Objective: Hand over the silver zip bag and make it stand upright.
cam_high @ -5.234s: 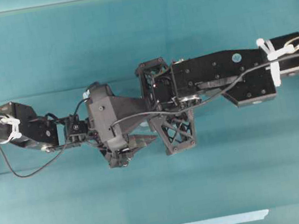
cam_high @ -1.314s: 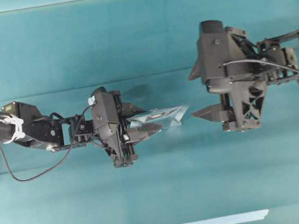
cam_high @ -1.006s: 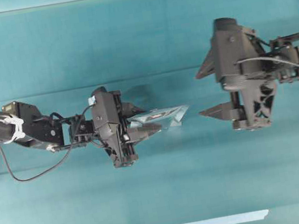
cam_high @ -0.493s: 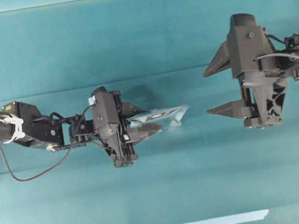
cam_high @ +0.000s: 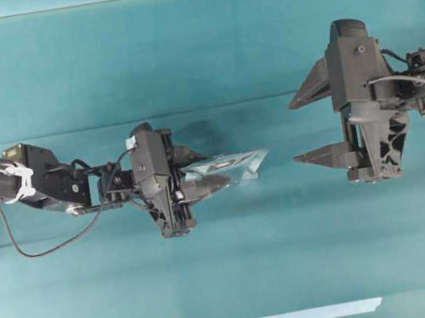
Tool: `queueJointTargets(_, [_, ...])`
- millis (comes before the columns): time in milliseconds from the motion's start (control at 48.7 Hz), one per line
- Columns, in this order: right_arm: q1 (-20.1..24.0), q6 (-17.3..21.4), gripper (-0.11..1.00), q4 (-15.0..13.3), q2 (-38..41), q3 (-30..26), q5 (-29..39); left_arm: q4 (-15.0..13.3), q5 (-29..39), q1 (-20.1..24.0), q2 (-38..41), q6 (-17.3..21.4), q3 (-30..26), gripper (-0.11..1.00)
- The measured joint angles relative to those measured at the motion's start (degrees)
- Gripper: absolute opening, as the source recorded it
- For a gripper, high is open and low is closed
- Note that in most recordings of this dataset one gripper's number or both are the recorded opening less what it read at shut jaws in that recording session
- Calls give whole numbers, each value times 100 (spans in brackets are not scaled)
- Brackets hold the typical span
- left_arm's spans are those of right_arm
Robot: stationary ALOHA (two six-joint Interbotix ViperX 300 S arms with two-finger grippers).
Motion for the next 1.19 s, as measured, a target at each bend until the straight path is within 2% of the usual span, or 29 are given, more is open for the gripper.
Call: queueJointTargets(1190, [0, 0, 90, 0, 0, 26, -9, 0, 62, 0, 0, 0, -9, 29])
